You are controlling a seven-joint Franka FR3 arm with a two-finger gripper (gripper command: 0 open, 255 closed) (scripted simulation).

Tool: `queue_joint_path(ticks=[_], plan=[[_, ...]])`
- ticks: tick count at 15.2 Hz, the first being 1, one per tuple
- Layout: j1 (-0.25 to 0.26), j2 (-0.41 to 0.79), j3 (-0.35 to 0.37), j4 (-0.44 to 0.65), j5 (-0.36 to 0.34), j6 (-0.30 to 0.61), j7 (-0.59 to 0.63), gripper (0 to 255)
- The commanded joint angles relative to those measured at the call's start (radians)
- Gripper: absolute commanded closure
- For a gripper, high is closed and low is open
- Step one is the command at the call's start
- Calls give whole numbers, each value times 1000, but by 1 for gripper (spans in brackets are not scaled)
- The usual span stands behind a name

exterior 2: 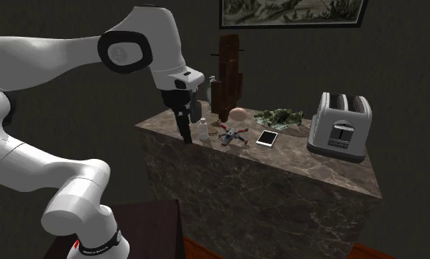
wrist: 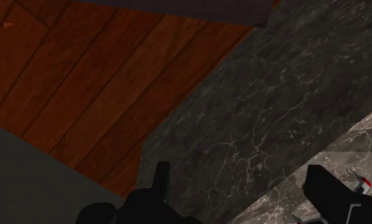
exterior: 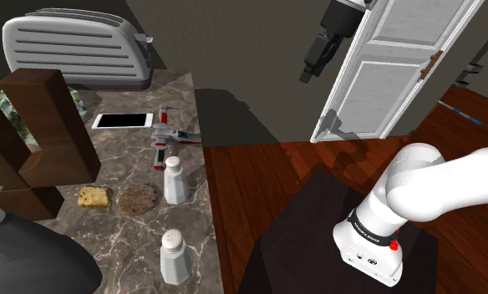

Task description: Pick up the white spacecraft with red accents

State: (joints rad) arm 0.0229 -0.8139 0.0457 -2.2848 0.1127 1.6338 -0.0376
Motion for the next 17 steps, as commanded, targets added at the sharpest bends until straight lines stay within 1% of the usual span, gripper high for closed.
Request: queue_joint_path(ticks=[1, 9, 13, 17], plan=[[0, 0, 0, 0, 0, 0, 0, 0], [38, 217, 107, 59, 78, 152, 93, 0], [52, 340, 158, 117, 101, 218, 138, 0], [64, 471, 208, 192, 110, 275, 186, 0]])
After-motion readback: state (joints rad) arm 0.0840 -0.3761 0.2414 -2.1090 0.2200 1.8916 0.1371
